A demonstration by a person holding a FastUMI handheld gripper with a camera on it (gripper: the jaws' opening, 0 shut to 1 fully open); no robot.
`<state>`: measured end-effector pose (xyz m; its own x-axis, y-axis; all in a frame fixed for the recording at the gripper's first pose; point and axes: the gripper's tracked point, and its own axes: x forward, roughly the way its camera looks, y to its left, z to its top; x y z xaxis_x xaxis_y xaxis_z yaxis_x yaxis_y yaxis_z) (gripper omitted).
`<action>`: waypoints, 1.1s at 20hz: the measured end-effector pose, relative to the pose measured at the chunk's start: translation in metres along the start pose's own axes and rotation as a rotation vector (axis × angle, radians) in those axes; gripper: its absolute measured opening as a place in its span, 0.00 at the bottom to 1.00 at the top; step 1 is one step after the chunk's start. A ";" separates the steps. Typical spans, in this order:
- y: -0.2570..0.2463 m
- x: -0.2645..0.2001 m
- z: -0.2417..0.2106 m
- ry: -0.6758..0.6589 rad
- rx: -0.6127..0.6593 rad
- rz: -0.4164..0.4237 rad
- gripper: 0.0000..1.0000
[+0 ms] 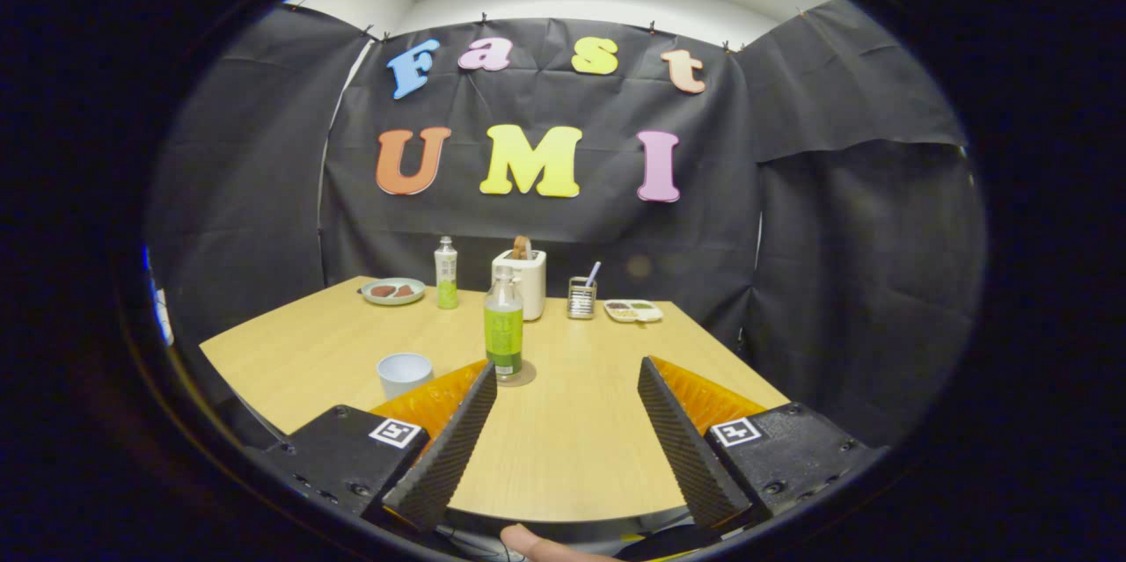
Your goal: Take the bottle from table, then pour the juice into the cup, finally place the bottle on the coaster
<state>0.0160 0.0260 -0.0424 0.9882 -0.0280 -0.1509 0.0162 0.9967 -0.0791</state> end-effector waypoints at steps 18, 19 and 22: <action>-0.001 0.004 -0.006 0.009 0.029 -0.008 1.00; -0.001 0.005 -0.005 0.006 0.031 -0.006 1.00; -0.002 0.004 -0.007 0.000 0.038 0.003 1.00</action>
<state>0.0191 0.0237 -0.0496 0.9881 -0.0249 -0.1516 0.0189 0.9990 -0.0412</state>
